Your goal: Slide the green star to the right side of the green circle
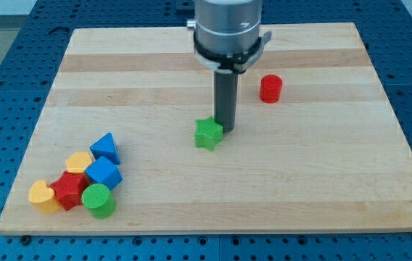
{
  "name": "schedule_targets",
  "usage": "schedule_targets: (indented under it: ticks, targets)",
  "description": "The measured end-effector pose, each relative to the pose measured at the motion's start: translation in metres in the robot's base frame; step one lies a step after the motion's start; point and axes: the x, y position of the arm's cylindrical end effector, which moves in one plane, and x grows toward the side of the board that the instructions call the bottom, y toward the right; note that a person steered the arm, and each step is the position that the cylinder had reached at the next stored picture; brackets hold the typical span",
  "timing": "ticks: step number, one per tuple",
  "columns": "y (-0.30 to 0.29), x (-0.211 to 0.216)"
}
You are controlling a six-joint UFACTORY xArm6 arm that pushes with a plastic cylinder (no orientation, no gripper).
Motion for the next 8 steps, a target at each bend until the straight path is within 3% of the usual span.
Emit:
schedule_targets:
  ticks: [3,4,5,6,7,8]
  targets:
    - [-0.048,0.094]
    - [-0.056,0.095]
    - [-0.005,0.076]
    - [0.006,0.072]
    - [0.003,0.014]
    - [-0.005,0.013]
